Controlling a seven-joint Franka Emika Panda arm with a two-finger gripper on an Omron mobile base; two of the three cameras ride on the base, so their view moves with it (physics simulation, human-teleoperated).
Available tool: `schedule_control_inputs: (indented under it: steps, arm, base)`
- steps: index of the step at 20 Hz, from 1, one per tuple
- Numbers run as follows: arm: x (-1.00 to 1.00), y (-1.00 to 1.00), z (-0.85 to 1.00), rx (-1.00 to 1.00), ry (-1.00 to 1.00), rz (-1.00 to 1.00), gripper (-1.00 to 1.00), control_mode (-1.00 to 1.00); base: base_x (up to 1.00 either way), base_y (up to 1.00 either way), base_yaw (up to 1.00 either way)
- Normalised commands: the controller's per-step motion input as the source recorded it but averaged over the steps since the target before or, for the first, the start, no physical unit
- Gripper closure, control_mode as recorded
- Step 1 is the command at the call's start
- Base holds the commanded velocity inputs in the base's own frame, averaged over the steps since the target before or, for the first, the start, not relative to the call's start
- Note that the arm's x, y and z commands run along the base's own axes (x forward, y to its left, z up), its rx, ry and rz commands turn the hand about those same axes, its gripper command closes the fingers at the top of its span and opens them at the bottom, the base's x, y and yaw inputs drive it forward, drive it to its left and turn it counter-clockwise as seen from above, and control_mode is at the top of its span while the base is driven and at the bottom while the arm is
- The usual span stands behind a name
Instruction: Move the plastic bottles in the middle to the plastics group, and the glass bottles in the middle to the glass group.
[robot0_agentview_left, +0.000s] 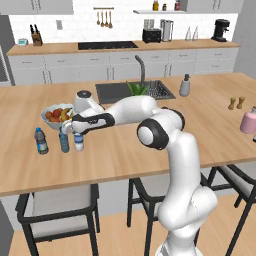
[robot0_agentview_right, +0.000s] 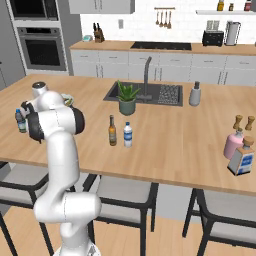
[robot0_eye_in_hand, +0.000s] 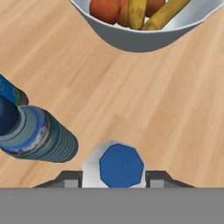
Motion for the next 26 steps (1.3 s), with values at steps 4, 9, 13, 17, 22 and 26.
schedule_control_inputs:
  steps: [4,9,13,17,22,26]
  arm:
    - [0.0,0.04,0.0,0.0,0.0,0.0,-1.0,-1.0]
    - [0.0,0.0,0.0,0.0,0.0,0.0,-1.0,-1.0]
    - [0.0,0.0,0.02,0.0,-0.02,0.0,-1.0,-1.0]
    - [-0.2,-0.01,0.42,0.0,-0.13,0.0,-1.0,-1.0]
    - [-0.5,-0.31,0.63,0.0,-0.18,0.0,-1.0,-1.0]
    - [-0.56,-0.58,0.37,0.0,-0.12,-0.04,-1.0,-1.0]
  base:
    - [0.0,0.0,0.0]
    - [0.0,0.0,0.0]
    - [0.0,0.0,0.0]
    - [0.0,0.0,0.0]
    - [0.0,0.0,0.0]
    - [0.0,0.0,0.0]
